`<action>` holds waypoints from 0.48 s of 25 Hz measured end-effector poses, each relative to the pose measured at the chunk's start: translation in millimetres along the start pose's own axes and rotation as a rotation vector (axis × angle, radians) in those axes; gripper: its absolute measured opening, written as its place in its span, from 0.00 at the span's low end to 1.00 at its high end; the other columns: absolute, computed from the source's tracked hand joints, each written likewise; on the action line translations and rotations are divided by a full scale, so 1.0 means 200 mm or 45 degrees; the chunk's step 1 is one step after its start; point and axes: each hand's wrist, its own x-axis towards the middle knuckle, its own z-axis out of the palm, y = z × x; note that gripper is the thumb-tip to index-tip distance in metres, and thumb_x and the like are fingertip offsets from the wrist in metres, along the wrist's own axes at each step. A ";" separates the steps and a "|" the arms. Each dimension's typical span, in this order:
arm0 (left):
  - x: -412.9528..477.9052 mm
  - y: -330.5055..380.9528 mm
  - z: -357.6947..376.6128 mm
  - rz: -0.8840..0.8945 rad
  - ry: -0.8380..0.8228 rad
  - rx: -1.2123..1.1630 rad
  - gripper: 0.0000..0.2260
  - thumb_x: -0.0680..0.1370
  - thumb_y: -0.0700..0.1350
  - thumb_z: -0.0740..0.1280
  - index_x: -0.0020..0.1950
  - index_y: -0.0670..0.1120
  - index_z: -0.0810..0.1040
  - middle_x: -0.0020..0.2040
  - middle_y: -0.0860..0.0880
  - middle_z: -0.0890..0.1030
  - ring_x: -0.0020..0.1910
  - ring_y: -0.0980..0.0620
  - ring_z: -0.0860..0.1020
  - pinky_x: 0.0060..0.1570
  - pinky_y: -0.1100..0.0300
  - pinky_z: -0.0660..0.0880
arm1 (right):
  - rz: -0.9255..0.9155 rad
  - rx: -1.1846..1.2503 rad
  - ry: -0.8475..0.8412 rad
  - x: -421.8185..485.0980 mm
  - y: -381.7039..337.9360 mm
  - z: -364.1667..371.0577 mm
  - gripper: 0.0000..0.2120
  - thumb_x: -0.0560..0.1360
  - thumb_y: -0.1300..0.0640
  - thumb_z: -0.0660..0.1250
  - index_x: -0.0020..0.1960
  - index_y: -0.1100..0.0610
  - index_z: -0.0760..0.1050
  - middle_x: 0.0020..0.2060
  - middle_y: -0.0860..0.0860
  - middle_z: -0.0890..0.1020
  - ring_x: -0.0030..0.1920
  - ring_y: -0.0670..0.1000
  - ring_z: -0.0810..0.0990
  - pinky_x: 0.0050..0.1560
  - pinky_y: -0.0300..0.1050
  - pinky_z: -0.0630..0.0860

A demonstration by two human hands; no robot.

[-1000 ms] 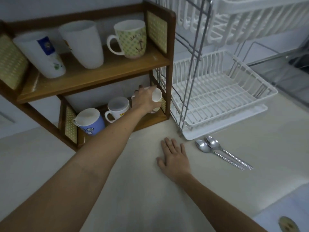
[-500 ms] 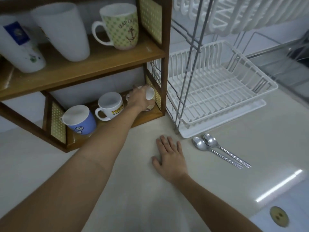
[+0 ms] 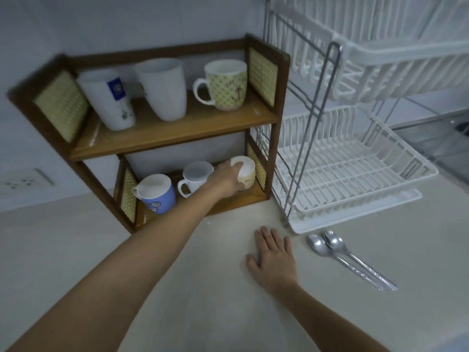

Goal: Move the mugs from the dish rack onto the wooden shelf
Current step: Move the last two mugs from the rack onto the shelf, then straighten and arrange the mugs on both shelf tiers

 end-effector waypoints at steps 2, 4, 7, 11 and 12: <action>-0.19 -0.03 -0.10 0.098 0.097 -0.029 0.25 0.77 0.47 0.66 0.73 0.47 0.66 0.72 0.42 0.68 0.69 0.43 0.69 0.66 0.53 0.68 | -0.062 0.035 0.089 0.05 -0.06 -0.10 0.31 0.77 0.42 0.52 0.76 0.54 0.55 0.76 0.51 0.60 0.76 0.52 0.54 0.74 0.54 0.47; -0.37 -0.07 -0.24 0.205 0.308 -0.048 0.18 0.77 0.44 0.65 0.68 0.47 0.73 0.66 0.45 0.76 0.64 0.45 0.74 0.61 0.54 0.71 | -0.246 0.121 0.350 0.14 -0.17 -0.29 0.25 0.76 0.47 0.61 0.70 0.57 0.68 0.67 0.56 0.74 0.69 0.56 0.69 0.68 0.53 0.64; -0.60 -0.15 -0.50 0.398 0.798 -0.103 0.12 0.77 0.40 0.65 0.59 0.43 0.80 0.55 0.44 0.83 0.54 0.47 0.81 0.54 0.52 0.77 | -0.484 0.367 0.717 0.31 -0.38 -0.66 0.15 0.72 0.55 0.67 0.58 0.59 0.77 0.51 0.56 0.82 0.52 0.58 0.79 0.51 0.51 0.76; -0.70 -0.31 -0.85 0.236 1.246 -0.113 0.12 0.76 0.38 0.65 0.58 0.42 0.80 0.54 0.44 0.83 0.54 0.47 0.80 0.55 0.54 0.76 | -0.643 0.437 0.887 0.52 -0.67 -1.11 0.12 0.74 0.55 0.64 0.55 0.57 0.77 0.48 0.53 0.81 0.50 0.55 0.78 0.48 0.51 0.74; -0.69 -0.35 -0.94 0.118 1.241 -0.103 0.14 0.76 0.38 0.64 0.60 0.42 0.78 0.57 0.43 0.81 0.57 0.45 0.78 0.57 0.54 0.75 | -0.676 0.437 0.868 0.59 -0.74 -1.21 0.12 0.74 0.54 0.64 0.55 0.56 0.77 0.49 0.53 0.81 0.51 0.55 0.77 0.49 0.51 0.74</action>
